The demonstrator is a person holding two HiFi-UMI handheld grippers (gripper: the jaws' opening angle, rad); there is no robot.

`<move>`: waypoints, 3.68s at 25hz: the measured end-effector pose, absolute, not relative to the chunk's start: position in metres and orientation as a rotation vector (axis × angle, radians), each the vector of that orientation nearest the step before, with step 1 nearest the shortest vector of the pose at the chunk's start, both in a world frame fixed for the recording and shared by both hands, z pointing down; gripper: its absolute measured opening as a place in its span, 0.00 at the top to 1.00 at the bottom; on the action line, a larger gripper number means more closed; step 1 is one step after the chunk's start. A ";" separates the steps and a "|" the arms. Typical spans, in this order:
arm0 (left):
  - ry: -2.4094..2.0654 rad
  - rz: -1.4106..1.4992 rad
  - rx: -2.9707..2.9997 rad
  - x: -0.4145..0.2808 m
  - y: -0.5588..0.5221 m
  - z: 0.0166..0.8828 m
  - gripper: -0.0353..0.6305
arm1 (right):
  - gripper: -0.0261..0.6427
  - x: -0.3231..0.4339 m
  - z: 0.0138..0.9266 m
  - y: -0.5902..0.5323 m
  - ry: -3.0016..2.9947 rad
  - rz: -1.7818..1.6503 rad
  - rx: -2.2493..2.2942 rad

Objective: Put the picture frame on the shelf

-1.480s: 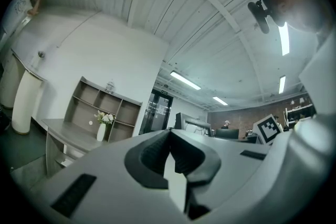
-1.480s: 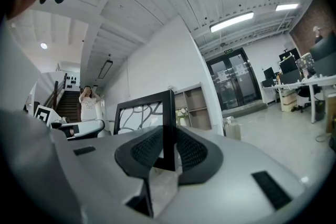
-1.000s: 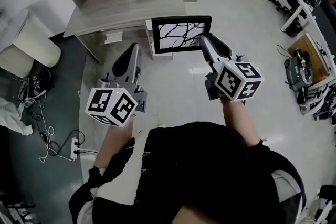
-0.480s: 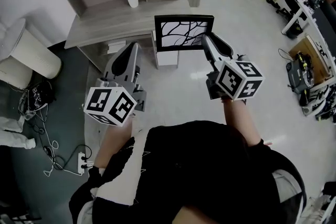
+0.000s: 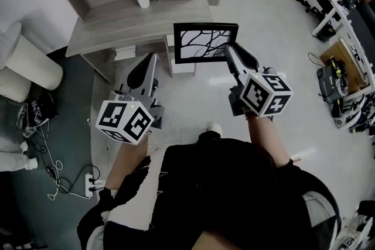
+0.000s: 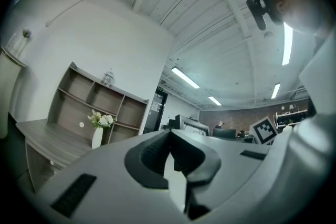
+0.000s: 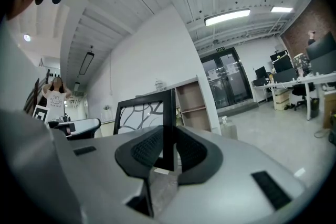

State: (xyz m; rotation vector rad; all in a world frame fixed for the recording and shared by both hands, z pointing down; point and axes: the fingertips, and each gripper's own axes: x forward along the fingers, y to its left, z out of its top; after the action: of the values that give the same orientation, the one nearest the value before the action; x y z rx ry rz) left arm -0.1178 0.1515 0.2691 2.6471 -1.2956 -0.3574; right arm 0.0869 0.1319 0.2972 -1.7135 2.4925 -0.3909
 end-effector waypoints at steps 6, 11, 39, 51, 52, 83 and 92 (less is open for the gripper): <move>-1.342 -0.393 2.645 -0.097 0.117 0.260 0.93 | 0.84 0.108 0.291 0.088 2.524 -0.367 -1.669; -1.407 -0.427 2.627 -0.082 0.073 0.246 0.93 | 0.84 0.127 0.275 0.035 2.557 -0.336 -1.618; -1.508 -0.447 2.530 0.020 -0.090 0.275 0.93 | 0.84 0.207 0.288 -0.146 2.679 -0.339 -1.429; -1.393 -0.358 2.528 0.015 -0.165 0.314 0.93 | 0.84 0.194 0.330 -0.208 2.666 -0.442 -1.530; -1.381 -0.352 2.534 0.013 -0.176 0.316 0.93 | 0.84 0.192 0.333 -0.217 2.663 -0.450 -1.550; -1.202 -0.324 2.675 -0.151 -0.428 0.285 0.93 | 0.84 0.083 0.306 -0.462 2.426 -0.396 -1.855; -1.268 -0.378 2.666 -0.171 -0.415 0.274 0.93 | 0.84 0.079 0.306 -0.504 2.511 -0.403 -1.953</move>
State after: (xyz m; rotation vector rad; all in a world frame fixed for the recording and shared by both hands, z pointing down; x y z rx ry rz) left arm -0.1709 -0.4148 0.2744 2.6656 -1.2684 -0.3784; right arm 0.0788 -0.5044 0.3063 -1.9527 2.5114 -0.4032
